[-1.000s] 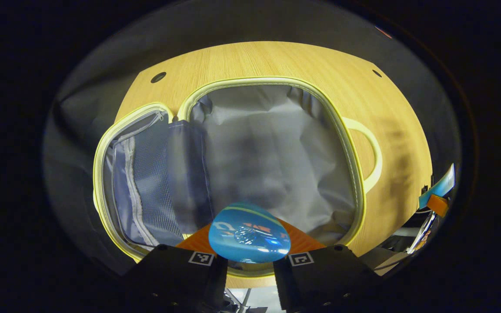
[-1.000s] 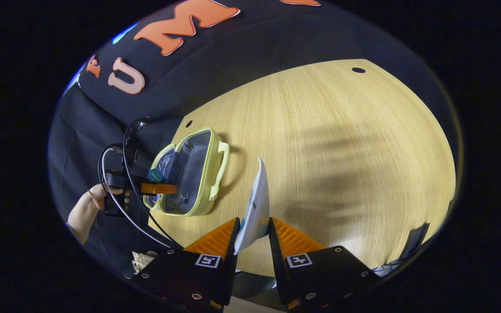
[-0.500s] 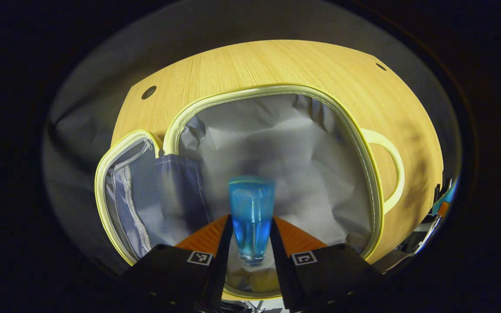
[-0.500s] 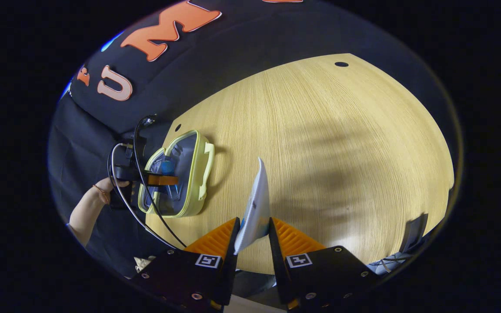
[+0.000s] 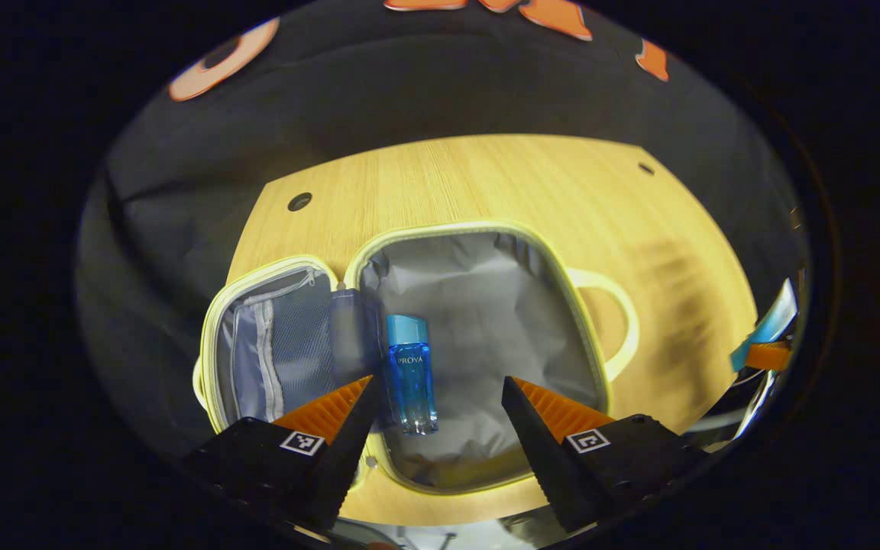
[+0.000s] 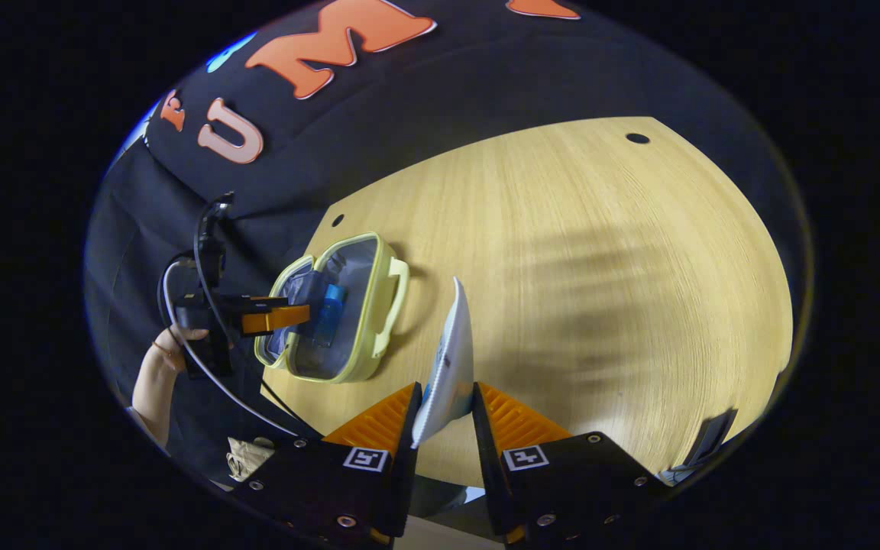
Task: First open the suitcase, pack the skin care products into it, and then close the suitcase.
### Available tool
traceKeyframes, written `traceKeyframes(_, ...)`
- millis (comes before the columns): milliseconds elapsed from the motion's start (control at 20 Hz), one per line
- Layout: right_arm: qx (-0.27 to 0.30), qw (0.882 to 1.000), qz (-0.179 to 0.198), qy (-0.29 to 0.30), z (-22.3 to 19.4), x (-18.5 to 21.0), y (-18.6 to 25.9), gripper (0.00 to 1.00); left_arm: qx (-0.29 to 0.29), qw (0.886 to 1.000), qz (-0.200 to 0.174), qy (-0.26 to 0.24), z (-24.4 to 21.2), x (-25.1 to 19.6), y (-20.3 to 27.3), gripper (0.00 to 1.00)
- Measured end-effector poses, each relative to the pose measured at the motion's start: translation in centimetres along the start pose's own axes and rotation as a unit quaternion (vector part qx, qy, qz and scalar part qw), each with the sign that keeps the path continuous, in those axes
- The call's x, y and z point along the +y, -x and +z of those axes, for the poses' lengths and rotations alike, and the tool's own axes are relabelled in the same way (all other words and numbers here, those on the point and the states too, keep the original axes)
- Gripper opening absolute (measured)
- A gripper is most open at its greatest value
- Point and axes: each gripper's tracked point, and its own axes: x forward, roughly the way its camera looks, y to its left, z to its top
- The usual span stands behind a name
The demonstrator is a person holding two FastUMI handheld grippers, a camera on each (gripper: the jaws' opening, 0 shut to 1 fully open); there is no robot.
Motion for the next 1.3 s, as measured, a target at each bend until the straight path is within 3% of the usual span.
traceKeyframes(250, 0.011, 0.997, 0.062, 0.05, 4.6, 9.1, -2.1, 0.41, -0.084, 0.987, -0.057, 0.126, -1.0, 3.9, 7.3, 0.99)
traceKeyframes(500, 0.075, 0.987, 0.087, 0.113, 4.6, 17.1, -6.9, 0.41, -0.116, 0.966, -0.065, 0.223, -4.5, 12.4, 12.8, 0.98)
traceKeyframes(600, 0.114, 0.983, 0.089, 0.113, 4.0, 19.2, -10.1, 0.41, -0.128, 0.962, -0.037, 0.238, -6.3, 17.1, 14.3, 0.98)
traceKeyframes(750, 0.154, 0.979, 0.058, 0.121, 2.7, 19.5, -14.3, 0.41, -0.136, 0.963, 0.02, 0.23, -8.9, 23.0, 16.4, 0.98)
traceKeyframes(1050, 0.244, 0.964, -0.021, 0.105, 0.6, 16.1, -19.5, 0.41, -0.128, 0.959, 0.03, 0.25, -12.5, 26.2, 16.2, 0.98)
traceKeyframes(1250, 0.253, 0.959, -0.091, 0.092, 0.0, 12.8, -22.0, 0.41, -0.108, 0.962, 0.04, 0.247, -14.2, 27.2, 14.9, 0.98)
traceKeyframes(1300, 0.248, 0.961, -0.094, 0.078, 0.1, 12.7, -22.5, 0.36, -0.102, 0.963, 0.04, 0.247, -14.6, 27.3, 14.4, 0.98)
